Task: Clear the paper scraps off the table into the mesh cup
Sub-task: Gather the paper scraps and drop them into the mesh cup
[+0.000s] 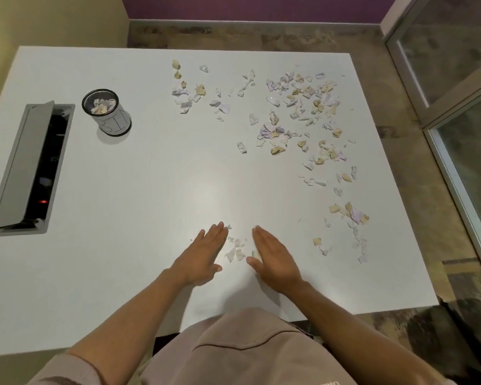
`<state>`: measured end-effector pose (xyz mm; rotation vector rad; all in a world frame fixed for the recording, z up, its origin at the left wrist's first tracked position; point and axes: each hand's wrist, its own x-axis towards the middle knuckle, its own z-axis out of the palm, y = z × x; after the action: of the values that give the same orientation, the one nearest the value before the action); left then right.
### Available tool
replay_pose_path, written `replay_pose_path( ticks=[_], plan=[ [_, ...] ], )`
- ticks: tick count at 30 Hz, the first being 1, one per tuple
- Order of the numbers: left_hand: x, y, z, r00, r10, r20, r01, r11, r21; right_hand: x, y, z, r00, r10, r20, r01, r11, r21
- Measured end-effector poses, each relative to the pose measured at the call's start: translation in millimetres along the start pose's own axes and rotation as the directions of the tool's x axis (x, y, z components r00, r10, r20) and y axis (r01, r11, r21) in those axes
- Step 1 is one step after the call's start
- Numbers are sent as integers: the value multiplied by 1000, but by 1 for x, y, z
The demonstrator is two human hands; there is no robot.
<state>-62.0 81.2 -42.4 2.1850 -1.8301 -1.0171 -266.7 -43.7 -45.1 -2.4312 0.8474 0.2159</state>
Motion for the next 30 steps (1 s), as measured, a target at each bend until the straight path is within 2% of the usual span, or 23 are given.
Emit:
replay_pose_path(
  ticks=[2,4,8,11,18,24,28,30],
  plan=[
    [-10,4,4,990,-85,-111,72,991,-112,-11,6,-3,988,143,-55,-143,990,1],
    [-18,9,6,956,-202,-210,181,977,-116,-18,9,-3,974,224,1,-224,974,-17],
    [-20,22,7,884,-363,-294,321,929,-183,-13,1,0,970,237,59,-235,971,-43],
    [-14,29,7,857,-446,-259,382,887,-260,-2,-12,3,976,216,43,-215,976,-20],
    [-1,37,8,877,-412,-247,341,897,-282,21,-43,9,986,161,33,-161,987,14],
    [5,39,-6,888,-392,-242,285,880,-380,33,-44,0,976,211,48,-216,944,247],
    [-4,26,-12,834,-432,-344,386,901,-198,34,-34,-7,981,189,49,-195,960,203],
    [-8,22,-13,789,-488,-373,459,872,-171,37,-34,-8,983,176,55,-183,972,149]
  ],
)
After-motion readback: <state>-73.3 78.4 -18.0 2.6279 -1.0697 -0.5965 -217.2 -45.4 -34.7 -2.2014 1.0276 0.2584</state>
